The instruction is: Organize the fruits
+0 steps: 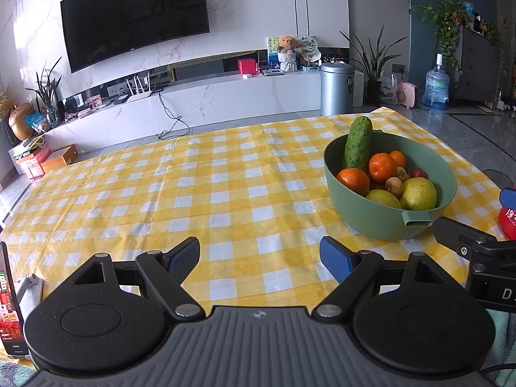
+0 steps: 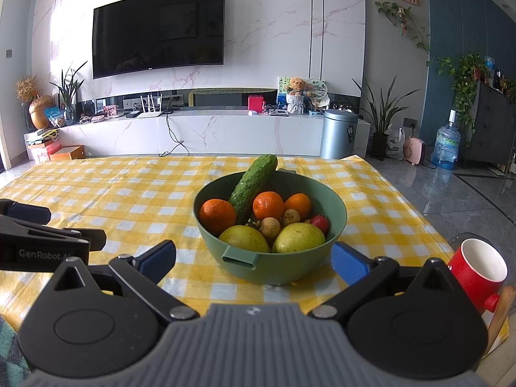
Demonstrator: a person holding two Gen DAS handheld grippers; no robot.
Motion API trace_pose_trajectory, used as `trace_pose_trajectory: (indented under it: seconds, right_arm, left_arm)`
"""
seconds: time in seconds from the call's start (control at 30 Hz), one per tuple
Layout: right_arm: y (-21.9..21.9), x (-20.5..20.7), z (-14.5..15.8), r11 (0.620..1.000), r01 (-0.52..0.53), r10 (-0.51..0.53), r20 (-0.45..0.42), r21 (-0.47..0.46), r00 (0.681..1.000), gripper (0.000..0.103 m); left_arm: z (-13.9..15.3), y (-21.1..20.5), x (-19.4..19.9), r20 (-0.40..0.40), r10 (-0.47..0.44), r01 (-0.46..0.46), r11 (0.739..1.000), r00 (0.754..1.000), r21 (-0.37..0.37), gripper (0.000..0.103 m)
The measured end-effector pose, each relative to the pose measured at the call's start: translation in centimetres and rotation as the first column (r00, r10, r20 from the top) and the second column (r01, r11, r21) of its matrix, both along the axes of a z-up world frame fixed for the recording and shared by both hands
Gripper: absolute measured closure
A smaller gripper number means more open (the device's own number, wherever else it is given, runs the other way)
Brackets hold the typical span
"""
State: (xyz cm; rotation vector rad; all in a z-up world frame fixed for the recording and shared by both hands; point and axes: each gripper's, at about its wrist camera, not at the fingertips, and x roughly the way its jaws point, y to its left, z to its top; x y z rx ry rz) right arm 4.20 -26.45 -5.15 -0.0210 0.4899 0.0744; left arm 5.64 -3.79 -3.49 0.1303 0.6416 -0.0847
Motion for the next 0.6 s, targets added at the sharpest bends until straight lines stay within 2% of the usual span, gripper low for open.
trace_pose_trajectory:
  seconds: [0.6]
  right_arm:
    - [0.02, 0.0, -0.04, 1.0, 0.0, 0.0, 0.0, -0.001, 1.0, 0.004]
  left_arm:
    - [0.12, 0.2, -0.3, -0.003, 0.005, -0.005, 1.0, 1.0, -0.005, 0.005]
